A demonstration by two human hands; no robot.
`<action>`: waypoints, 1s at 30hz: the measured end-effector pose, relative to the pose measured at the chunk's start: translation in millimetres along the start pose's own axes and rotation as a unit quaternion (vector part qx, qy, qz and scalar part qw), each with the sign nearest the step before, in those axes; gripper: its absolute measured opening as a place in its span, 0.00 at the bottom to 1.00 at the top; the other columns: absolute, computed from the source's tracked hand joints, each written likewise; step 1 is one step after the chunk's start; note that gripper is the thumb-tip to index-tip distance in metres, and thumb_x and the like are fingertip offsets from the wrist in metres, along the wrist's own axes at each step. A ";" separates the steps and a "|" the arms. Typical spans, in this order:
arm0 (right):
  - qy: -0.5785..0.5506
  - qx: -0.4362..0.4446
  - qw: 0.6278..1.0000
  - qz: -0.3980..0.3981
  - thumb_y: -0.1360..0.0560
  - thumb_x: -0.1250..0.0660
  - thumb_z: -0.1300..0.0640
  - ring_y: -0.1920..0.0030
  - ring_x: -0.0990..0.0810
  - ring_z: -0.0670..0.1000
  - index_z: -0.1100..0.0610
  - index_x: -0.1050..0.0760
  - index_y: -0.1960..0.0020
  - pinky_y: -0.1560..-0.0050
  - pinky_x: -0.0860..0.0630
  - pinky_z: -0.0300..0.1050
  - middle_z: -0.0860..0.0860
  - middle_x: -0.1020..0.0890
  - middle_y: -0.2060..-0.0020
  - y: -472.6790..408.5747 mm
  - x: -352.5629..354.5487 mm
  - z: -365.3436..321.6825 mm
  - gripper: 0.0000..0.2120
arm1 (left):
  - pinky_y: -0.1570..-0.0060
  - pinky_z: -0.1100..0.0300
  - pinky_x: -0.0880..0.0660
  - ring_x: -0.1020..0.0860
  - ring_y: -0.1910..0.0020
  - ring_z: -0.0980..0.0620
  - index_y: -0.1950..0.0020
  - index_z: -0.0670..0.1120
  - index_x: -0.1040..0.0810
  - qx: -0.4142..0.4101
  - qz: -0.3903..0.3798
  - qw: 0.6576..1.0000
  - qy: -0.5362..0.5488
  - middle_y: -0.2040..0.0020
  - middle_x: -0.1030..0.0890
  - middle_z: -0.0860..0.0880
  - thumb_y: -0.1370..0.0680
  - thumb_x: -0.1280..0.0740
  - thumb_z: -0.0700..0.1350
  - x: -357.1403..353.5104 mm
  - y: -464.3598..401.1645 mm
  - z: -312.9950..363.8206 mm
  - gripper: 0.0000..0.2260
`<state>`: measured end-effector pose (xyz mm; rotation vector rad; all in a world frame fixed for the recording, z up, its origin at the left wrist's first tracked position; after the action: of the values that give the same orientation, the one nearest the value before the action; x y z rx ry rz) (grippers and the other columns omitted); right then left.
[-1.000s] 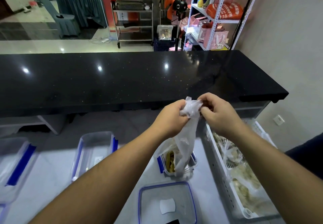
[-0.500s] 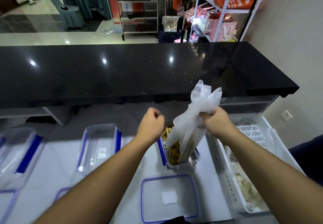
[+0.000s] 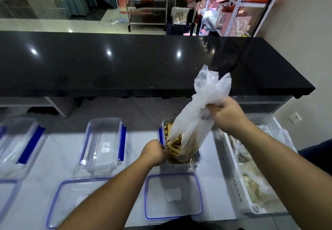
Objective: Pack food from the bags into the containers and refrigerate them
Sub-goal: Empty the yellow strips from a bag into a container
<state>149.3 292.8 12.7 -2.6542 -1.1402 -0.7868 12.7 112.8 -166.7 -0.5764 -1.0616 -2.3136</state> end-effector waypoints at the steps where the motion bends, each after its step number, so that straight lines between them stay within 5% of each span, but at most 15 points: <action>1: -0.009 0.006 1.000 -0.006 0.18 0.36 0.60 0.62 0.16 0.49 0.55 0.17 0.55 0.64 0.21 0.43 0.53 0.14 0.59 1.3 -1.8 -2.4 0.10 | 0.51 0.51 0.14 0.15 0.54 0.46 0.44 0.45 0.18 0.006 -0.001 1.000 -0.010 0.53 0.15 0.46 0.22 0.27 0.50 2.5 0.0 -2.6 0.11; 6: -0.029 0.014 0.999 -0.022 0.16 0.37 0.60 0.54 0.15 0.49 0.51 0.18 0.55 0.59 0.19 0.41 0.50 0.14 0.56 6.7 -9.3 -12.9 0.12 | 0.51 0.54 0.18 0.18 0.47 0.44 0.34 0.49 0.29 -0.046 0.040 0.996 -0.060 0.40 0.23 0.46 0.21 0.29 0.53 12.7 2.9 2.8 0.19; 8: -0.049 0.016 0.998 -0.027 0.16 0.37 0.60 0.53 0.14 0.54 0.54 0.17 0.53 0.57 0.16 0.46 0.53 0.14 0.56 5.5 -10.5 -16.7 0.12 | 0.50 0.54 0.21 0.20 0.45 0.43 0.34 0.51 0.27 -0.103 0.058 0.990 -0.072 0.36 0.27 0.47 0.19 0.33 0.51 15.2 4.1 14.9 0.15; 11: -0.050 0.026 0.998 -0.023 0.16 0.37 0.58 0.50 0.15 0.52 0.50 0.17 0.51 0.50 0.17 0.50 0.51 0.14 0.53 5.1 -10.1 -19.1 0.10 | 0.58 0.53 0.20 0.21 0.57 0.47 0.50 0.47 0.22 -0.129 0.088 0.983 -0.095 0.48 0.20 0.45 0.18 0.37 0.50 18.7 7.9 26.2 0.08; 16: -0.050 0.020 0.999 -0.009 0.16 0.37 0.56 0.49 0.15 0.52 0.50 0.19 0.49 0.47 0.17 0.52 0.52 0.14 0.52 4.3 -5.4 -16.7 0.09 | 0.61 0.53 0.19 0.18 0.59 0.49 0.50 0.53 0.21 -0.150 0.127 0.977 0.078 0.56 0.16 0.51 0.16 0.36 0.53 35.0 16.6 38.3 0.07; 22: -0.036 -0.026 0.999 0.007 0.17 0.36 0.55 0.50 0.16 0.54 0.54 0.18 0.45 0.43 0.18 0.61 0.52 0.15 0.52 1.8 -5.8 -3.5 0.08 | 0.59 0.59 0.19 0.17 0.54 0.53 0.40 0.53 0.20 -0.121 0.030 0.992 0.036 0.52 0.16 0.53 0.16 0.36 0.48 41.1 9.6 34.3 0.07; 25: -0.069 -0.033 0.997 0.017 0.17 0.35 0.55 0.51 0.14 0.55 0.53 0.18 0.48 0.43 0.18 0.62 0.53 0.14 0.54 0.5 -5.5 -4.5 0.07 | 0.52 0.56 0.16 0.17 0.50 0.53 0.37 0.54 0.22 -0.113 0.019 0.989 0.096 0.48 0.16 0.53 0.16 0.35 0.48 43.8 11.2 30.0 0.08; 28: -0.097 -0.026 0.995 0.021 0.18 0.35 0.57 0.50 0.14 0.55 0.53 0.18 0.50 0.45 0.17 0.60 0.53 0.13 0.55 -0.9 -12.2 -11.1 0.07 | 0.56 0.65 0.19 0.18 0.49 0.56 0.41 0.56 0.22 -0.153 -0.049 0.978 0.130 0.48 0.16 0.52 0.19 0.32 0.46 38.3 22.0 37.7 0.08; 30: -0.107 -0.027 0.994 0.017 0.18 0.35 0.58 0.50 0.14 0.56 0.52 0.18 0.51 0.45 0.17 0.59 0.53 0.13 0.54 -1.1 -19.8 -17.4 0.08 | 0.56 0.60 0.17 0.17 0.53 0.52 0.48 0.51 0.19 -0.165 -0.064 0.981 0.078 0.50 0.14 0.46 0.22 0.30 0.44 30.2 24.1 40.3 0.04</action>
<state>130.1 275.3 17.2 -2.8509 -1.1308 -0.5433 10.7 122.6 -111.8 -0.4481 -0.6636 -2.6216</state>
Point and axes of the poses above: each hand's wrist, its own y-axis away from the middle knuckle, its own x-axis out of the back of the hand, z = x × y, the point moved 3 cm from there along -y, towards the middle knuckle
